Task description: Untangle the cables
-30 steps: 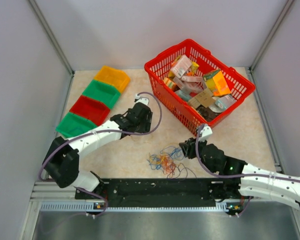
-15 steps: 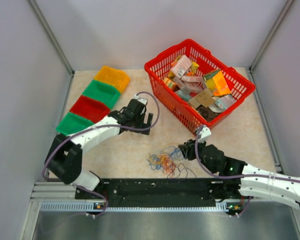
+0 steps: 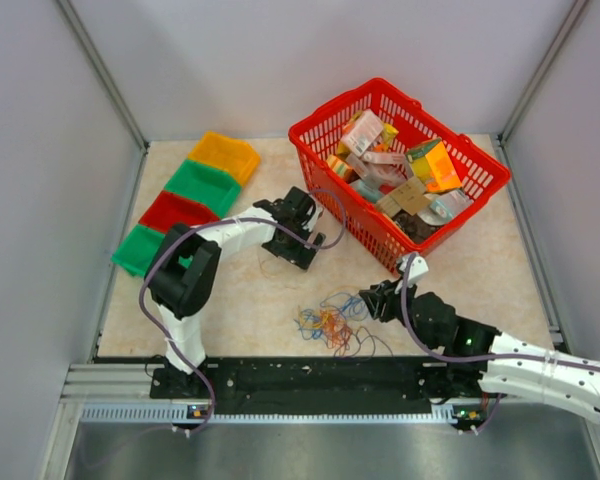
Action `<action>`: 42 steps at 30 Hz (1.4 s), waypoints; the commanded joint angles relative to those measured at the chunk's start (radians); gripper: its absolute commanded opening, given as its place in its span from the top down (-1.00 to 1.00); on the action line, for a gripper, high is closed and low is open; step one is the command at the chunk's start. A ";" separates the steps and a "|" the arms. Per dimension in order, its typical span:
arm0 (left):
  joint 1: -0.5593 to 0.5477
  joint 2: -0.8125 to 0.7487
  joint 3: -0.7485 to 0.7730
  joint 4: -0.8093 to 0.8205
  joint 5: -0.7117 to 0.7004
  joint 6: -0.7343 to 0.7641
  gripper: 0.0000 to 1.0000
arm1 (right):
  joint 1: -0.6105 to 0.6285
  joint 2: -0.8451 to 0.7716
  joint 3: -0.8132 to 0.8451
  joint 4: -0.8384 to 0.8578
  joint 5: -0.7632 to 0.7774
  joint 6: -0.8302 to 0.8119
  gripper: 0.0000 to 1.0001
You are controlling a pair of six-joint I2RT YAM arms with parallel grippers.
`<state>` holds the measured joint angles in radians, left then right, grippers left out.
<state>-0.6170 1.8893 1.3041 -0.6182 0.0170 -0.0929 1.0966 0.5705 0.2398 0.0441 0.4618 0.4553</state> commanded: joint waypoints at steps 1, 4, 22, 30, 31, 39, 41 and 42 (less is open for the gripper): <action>-0.006 0.002 0.014 0.011 -0.064 0.062 -0.88 | 0.005 -0.009 -0.002 0.034 0.001 -0.010 0.24; -0.021 0.025 0.020 -0.002 -0.081 0.064 -0.74 | 0.005 0.009 0.003 0.037 -0.005 -0.009 0.25; -0.033 -0.131 -0.022 0.017 -0.291 -0.082 1.00 | 0.005 -0.011 -0.005 0.030 -0.005 0.002 0.24; 0.124 -0.334 -0.011 0.060 -0.139 -0.185 1.00 | 0.003 -0.015 -0.002 0.025 -0.005 0.006 0.25; 0.155 -0.346 0.001 0.063 -0.111 -0.195 1.00 | 0.002 -0.015 -0.002 0.025 -0.003 0.008 0.24; 0.309 -0.398 0.121 0.080 0.024 -0.252 1.00 | 0.005 -0.026 -0.007 0.025 -0.011 0.014 0.24; 0.342 -0.407 0.161 0.101 0.035 -0.263 1.00 | 0.003 -0.027 -0.007 0.027 -0.011 0.014 0.24; 0.356 -0.407 0.188 0.106 0.041 -0.269 1.00 | 0.003 -0.024 -0.008 0.027 -0.012 0.014 0.24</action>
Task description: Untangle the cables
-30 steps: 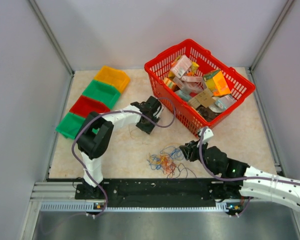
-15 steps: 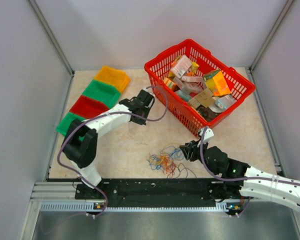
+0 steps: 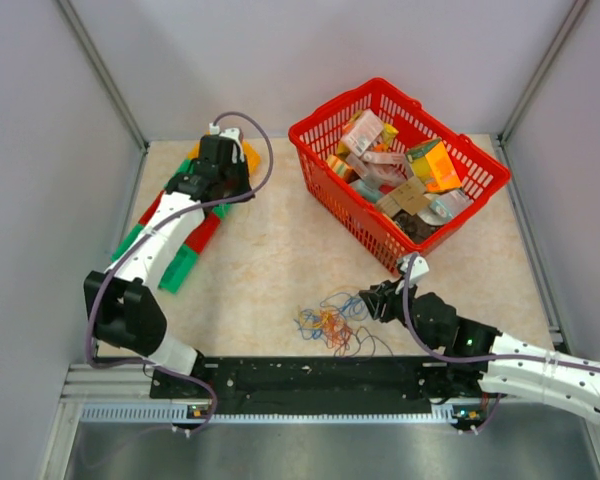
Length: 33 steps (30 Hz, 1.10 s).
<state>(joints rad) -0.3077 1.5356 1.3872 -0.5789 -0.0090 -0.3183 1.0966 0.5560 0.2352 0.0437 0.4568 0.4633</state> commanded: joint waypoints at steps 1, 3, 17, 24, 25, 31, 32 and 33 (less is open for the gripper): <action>0.061 -0.049 0.133 0.068 0.067 -0.048 1.00 | 0.003 -0.011 -0.004 0.027 -0.006 0.008 0.24; 0.084 -0.032 0.202 0.070 0.058 -0.050 1.00 | 0.003 -0.011 -0.002 0.025 -0.006 0.008 0.24; 0.223 0.219 0.489 0.289 0.171 -0.159 1.00 | 0.005 0.022 -0.008 0.045 0.010 0.006 0.24; 0.248 0.365 0.541 0.387 0.089 -0.180 1.00 | 0.003 0.070 0.000 0.068 0.022 -0.008 0.24; 0.248 0.377 0.538 0.408 0.089 -0.177 1.00 | 0.003 0.079 0.000 0.076 0.022 -0.008 0.24; 0.249 0.429 0.501 0.511 0.060 -0.067 1.00 | 0.003 0.120 0.006 0.087 0.019 -0.009 0.24; 0.249 0.432 0.501 0.519 0.054 -0.047 1.00 | 0.003 0.124 0.006 0.088 0.017 -0.008 0.24; 0.249 0.436 0.501 0.519 0.043 -0.038 1.00 | 0.003 0.127 0.003 0.091 0.019 -0.006 0.24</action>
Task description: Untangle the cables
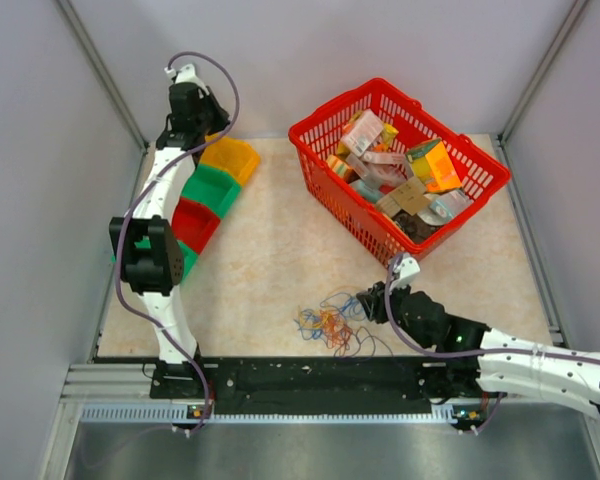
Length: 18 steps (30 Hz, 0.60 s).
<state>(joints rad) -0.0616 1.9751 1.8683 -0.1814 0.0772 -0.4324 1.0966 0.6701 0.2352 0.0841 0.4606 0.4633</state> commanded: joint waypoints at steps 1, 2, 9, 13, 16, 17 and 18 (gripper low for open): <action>0.005 -0.001 0.022 0.114 -0.068 0.075 1.00 | 0.005 0.014 0.003 0.055 0.015 -0.006 0.24; 0.005 -0.002 0.020 0.108 -0.126 0.072 1.00 | 0.003 0.019 0.003 0.059 0.015 -0.008 0.24; 0.003 -0.041 -0.066 0.259 -0.313 0.101 1.00 | 0.003 0.040 0.004 0.065 0.012 -0.003 0.24; 0.003 -0.035 -0.086 0.309 -0.324 0.155 1.00 | 0.003 0.043 0.003 0.069 0.015 -0.003 0.24; 0.000 -0.041 -0.129 0.350 -0.263 0.162 1.00 | 0.002 0.048 0.003 0.075 0.013 -0.006 0.24; -0.003 -0.045 -0.147 0.353 -0.257 0.150 1.00 | 0.003 0.051 0.006 0.075 0.013 -0.006 0.24; -0.007 -0.051 -0.170 0.356 -0.248 0.140 1.00 | 0.003 0.055 0.006 0.075 0.013 -0.006 0.24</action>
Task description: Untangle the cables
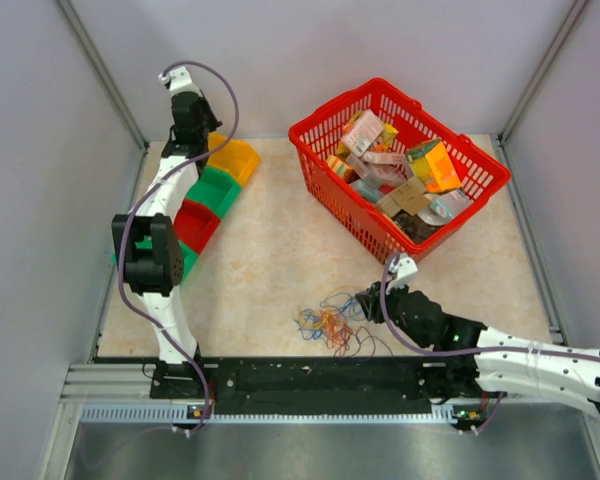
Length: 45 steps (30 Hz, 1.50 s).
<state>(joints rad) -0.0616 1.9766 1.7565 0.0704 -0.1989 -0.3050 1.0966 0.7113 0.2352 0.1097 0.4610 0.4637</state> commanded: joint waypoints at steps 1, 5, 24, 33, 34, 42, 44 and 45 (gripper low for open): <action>-0.013 -0.061 -0.080 0.115 0.039 0.001 1.00 | 0.003 0.016 0.007 0.050 0.013 -0.005 0.24; -0.044 -0.090 -0.173 0.141 0.055 -0.045 1.00 | 0.003 0.019 0.006 0.051 -0.001 -0.002 0.24; 0.008 0.090 -0.011 -0.064 0.105 -0.275 1.00 | 0.002 -0.038 -0.014 0.030 0.002 0.016 0.24; 0.025 0.175 0.156 -0.066 0.173 -0.215 1.00 | 0.003 0.020 -0.002 0.056 0.004 0.010 0.24; 0.026 0.198 0.179 -0.067 0.180 -0.214 1.00 | 0.002 0.030 0.003 0.059 0.001 0.009 0.24; 0.028 0.312 0.275 -0.129 0.305 -0.190 1.00 | 0.003 0.045 0.007 0.056 0.005 0.007 0.24; 0.028 0.300 0.238 -0.142 0.294 -0.200 1.00 | 0.003 0.042 0.004 0.056 0.008 0.009 0.24; 0.028 0.283 0.203 -0.132 0.280 -0.209 1.00 | 0.003 0.039 0.004 0.056 0.008 0.007 0.24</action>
<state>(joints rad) -0.0349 2.2818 1.9892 -0.0528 0.0643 -0.5171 1.0966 0.7605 0.2226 0.1276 0.4583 0.4717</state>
